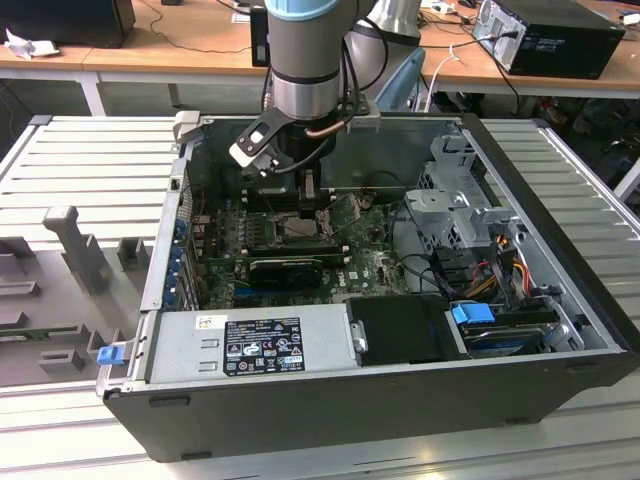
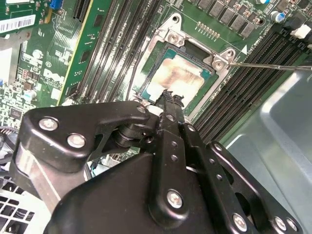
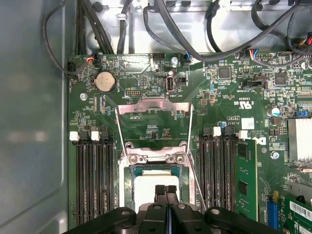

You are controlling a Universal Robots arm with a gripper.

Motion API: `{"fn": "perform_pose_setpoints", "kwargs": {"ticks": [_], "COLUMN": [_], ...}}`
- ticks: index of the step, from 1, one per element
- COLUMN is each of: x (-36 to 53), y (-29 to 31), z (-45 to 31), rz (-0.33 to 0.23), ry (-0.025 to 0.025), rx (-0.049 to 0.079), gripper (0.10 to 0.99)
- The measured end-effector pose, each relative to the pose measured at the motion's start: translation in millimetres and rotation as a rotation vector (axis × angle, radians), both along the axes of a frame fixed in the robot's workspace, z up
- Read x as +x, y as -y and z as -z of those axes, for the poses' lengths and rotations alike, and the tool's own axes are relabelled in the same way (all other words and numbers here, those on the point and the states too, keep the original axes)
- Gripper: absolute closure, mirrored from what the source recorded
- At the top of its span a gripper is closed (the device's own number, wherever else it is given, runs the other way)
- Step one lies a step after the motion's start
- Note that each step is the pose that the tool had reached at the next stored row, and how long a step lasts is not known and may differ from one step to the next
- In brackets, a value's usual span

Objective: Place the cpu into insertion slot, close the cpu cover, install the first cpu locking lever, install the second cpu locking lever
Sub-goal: 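Close the cpu cover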

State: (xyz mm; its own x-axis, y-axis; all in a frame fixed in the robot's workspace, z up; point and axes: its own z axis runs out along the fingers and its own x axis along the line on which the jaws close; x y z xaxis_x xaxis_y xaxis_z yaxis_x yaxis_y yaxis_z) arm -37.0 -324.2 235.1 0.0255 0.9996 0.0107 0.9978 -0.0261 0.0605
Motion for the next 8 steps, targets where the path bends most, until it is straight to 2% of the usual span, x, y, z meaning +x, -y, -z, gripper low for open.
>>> {"fn": "perform_pose_setpoints", "kwargs": {"ticks": [3,8], "x": [0.0,0.1], "y": [-0.3,-0.3], "z": [-7.7,-10.9], "rz": [0.000,-0.001], "ry": [0.0002,0.0001], "rx": [0.000,0.000], "gripper": [0.980,0.980]}}
